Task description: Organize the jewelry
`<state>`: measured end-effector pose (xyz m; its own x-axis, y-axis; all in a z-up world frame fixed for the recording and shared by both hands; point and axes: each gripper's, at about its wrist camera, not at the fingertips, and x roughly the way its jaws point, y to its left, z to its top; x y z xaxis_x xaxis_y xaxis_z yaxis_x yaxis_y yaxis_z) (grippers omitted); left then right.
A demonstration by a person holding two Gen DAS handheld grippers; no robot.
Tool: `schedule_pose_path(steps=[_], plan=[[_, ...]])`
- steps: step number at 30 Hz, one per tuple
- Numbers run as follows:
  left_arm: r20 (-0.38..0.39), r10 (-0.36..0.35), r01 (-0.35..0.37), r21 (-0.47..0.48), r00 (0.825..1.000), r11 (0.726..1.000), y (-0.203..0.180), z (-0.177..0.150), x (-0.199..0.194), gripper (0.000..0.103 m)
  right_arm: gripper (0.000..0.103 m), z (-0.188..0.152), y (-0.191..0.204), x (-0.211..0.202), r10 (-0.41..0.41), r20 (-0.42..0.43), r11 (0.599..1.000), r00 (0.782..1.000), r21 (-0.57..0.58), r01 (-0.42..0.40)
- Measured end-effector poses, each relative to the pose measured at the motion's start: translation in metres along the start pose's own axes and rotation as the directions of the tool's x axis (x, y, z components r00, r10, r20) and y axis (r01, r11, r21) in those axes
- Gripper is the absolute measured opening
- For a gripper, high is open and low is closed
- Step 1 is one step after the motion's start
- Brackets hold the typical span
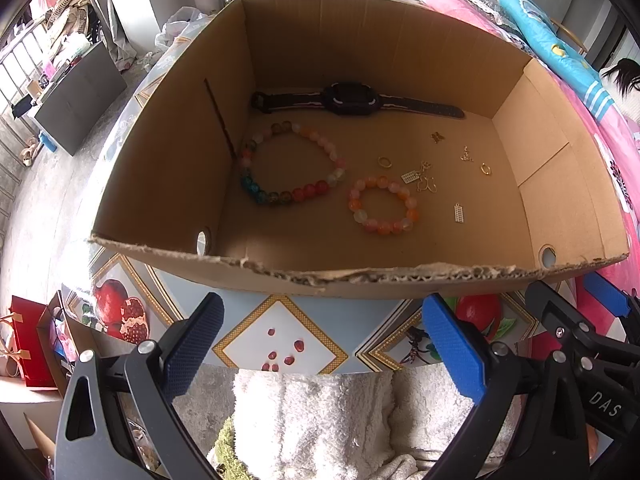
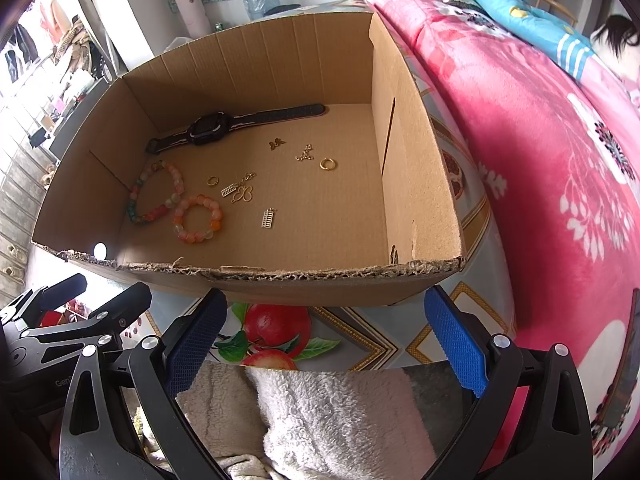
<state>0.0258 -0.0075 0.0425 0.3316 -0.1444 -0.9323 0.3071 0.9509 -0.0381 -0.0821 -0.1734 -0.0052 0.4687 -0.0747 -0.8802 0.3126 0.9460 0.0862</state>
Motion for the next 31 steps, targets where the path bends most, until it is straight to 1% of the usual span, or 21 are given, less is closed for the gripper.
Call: schedule_pose_path(steps=[31], plan=[[-0.007, -0.003, 0.003, -0.003, 1.0, 1.0, 0.0, -0.0018, 0.0015, 0.097, 0.095, 0.0, 0.0015, 0.0004, 0.0, -0.003, 1.0, 1.0, 0.004, 0.0]])
